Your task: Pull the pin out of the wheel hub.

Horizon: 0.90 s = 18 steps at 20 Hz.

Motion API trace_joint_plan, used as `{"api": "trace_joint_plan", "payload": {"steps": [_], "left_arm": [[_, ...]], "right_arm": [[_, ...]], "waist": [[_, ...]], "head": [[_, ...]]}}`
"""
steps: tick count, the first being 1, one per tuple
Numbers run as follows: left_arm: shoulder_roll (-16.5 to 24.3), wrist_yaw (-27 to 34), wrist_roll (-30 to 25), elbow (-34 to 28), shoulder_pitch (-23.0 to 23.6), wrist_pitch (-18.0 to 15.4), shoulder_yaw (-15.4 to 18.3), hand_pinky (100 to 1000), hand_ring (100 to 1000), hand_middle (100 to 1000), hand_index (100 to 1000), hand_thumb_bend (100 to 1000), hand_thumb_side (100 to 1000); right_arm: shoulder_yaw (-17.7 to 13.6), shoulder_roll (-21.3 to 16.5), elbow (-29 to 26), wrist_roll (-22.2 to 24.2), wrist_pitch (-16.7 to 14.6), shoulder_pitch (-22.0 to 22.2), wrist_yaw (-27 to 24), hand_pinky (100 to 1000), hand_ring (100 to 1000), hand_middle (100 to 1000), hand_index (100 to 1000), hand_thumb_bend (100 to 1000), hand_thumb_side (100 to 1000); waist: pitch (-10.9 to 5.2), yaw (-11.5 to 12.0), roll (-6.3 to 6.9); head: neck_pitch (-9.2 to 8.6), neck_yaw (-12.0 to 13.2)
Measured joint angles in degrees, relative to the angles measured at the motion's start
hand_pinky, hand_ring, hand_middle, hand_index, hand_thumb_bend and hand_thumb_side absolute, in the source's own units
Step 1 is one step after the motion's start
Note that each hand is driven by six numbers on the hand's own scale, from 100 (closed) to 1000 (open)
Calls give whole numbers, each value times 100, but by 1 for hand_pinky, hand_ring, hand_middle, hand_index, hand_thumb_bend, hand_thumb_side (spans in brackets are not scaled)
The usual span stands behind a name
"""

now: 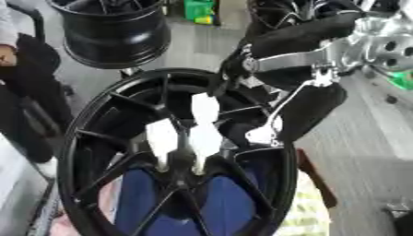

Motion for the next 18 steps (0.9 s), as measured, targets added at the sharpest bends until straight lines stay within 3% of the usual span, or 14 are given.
{"api": "trace_joint_plan", "payload": {"steps": [18], "left_arm": [[-5, 0, 0, 0, -8, 0, 0, 743, 814, 679, 821, 300, 648]], "right_arm": [[246, 430, -1, 37, 571, -98, 147, 874, 871, 859, 904, 273, 444]], "waist": [[198, 41, -58]], "head": [[-115, 8]]}}
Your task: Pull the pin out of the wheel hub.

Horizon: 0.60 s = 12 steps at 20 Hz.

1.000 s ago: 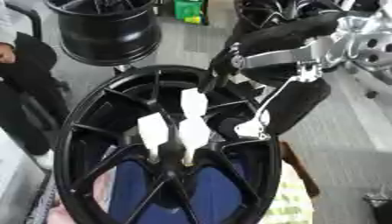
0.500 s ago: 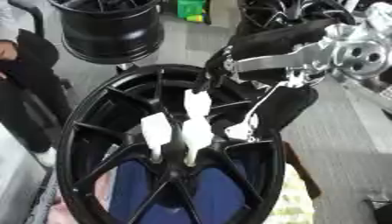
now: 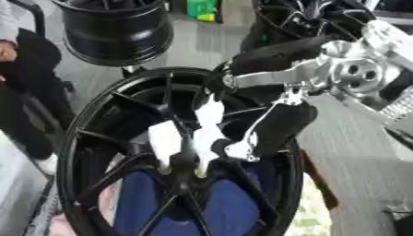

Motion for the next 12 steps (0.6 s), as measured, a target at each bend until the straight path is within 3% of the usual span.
{"api": "trace_joint_plan", "payload": {"steps": [12], "left_arm": [[-20, 0, 2, 0, -14, 1, 0, 743, 815, 680, 820, 294, 654]], "right_arm": [[74, 121, 31, 101, 19, 21, 119, 867, 855, 824, 881, 278, 436]], "waist": [[154, 62, -58]], "head": [[-96, -29]]}}
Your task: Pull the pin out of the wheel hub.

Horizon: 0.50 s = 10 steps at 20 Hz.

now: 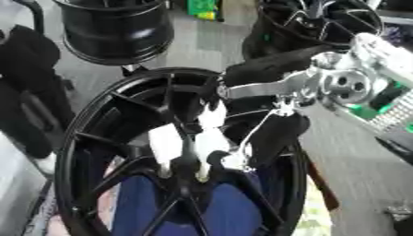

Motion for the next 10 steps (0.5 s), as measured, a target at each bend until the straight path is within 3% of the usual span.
{"api": "trace_joint_plan", "payload": {"steps": [10], "left_arm": [[-30, -152, -19, -105, -13, -8, -8, 747, 815, 683, 822, 302, 640]], "right_arm": [[26, 94, 64, -52, -45, -17, 38, 859, 836, 798, 869, 269, 432]], "waist": [[-1, -30, -2]], "head": [[0, -14]]}}
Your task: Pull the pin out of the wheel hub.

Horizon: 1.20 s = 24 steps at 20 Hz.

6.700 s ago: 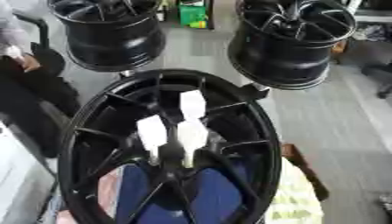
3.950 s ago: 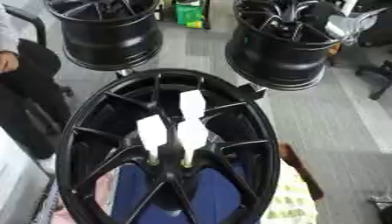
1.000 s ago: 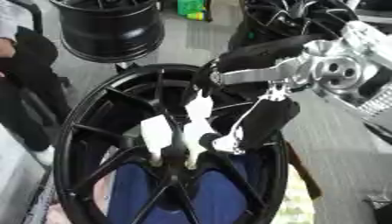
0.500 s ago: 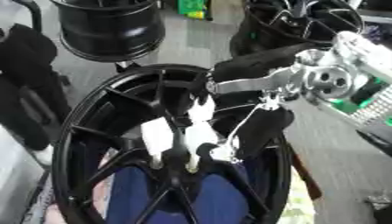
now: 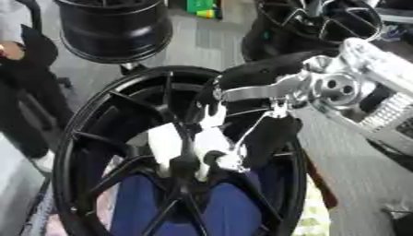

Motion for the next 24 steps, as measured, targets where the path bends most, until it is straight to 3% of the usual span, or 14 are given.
{"api": "trace_joint_plan", "payload": {"steps": [18, 24], "left_arm": [[-4, -44, -42, -181, -30, 22, -61, 748, 816, 683, 822, 294, 645], [-8, -44, -42, -182, -30, 22, -61, 748, 817, 683, 822, 292, 647]], "right_arm": [[114, 208, 520, -12, -94, 198, 118, 852, 828, 783, 852, 276, 400], [150, 258, 645, -5, -142, 264, 128, 852, 829, 780, 848, 293, 344]], "waist": [[4, 32, 32], [28, 46, 36]], "head": [[-50, -12], [-74, -50]]}}
